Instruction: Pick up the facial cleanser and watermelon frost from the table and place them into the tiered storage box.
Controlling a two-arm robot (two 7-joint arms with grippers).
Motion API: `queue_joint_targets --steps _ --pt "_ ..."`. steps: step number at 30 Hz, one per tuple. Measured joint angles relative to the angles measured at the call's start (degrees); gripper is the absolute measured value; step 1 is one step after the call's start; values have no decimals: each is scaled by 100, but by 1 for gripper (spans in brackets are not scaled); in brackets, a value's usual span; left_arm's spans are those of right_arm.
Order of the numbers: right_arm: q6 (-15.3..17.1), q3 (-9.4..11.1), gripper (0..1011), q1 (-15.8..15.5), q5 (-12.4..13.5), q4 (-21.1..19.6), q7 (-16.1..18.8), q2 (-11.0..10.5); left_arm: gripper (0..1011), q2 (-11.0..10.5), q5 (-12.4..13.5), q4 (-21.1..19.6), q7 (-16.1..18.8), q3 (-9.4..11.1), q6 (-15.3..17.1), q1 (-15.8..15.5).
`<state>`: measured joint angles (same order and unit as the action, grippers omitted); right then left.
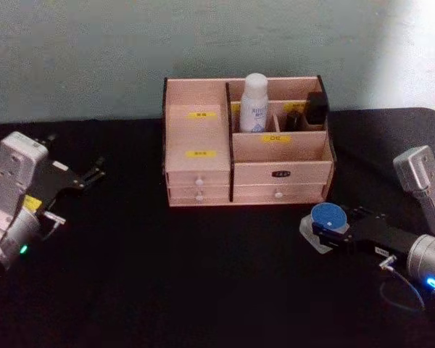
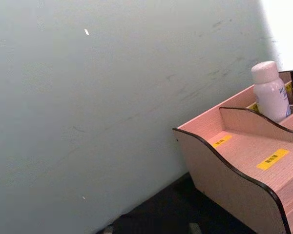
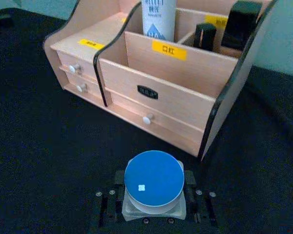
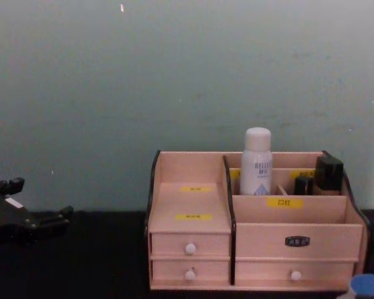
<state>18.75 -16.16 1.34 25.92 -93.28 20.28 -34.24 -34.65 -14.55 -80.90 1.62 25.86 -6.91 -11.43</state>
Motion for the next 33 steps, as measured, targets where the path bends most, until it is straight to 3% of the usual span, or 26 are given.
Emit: queue_joint_targets --steps 8,18,33 --pt "-152 -12 720 164 -17 -23 114 37 1001 0 0 0 0 0 0 0" --pt "-272 -160 720 583 81 50 322 150 1001 0 0 0 0 0 0 0" --pt "-508 -720 720 1594 79 609 689 567 1001 0 0 0 0 0 0 0"
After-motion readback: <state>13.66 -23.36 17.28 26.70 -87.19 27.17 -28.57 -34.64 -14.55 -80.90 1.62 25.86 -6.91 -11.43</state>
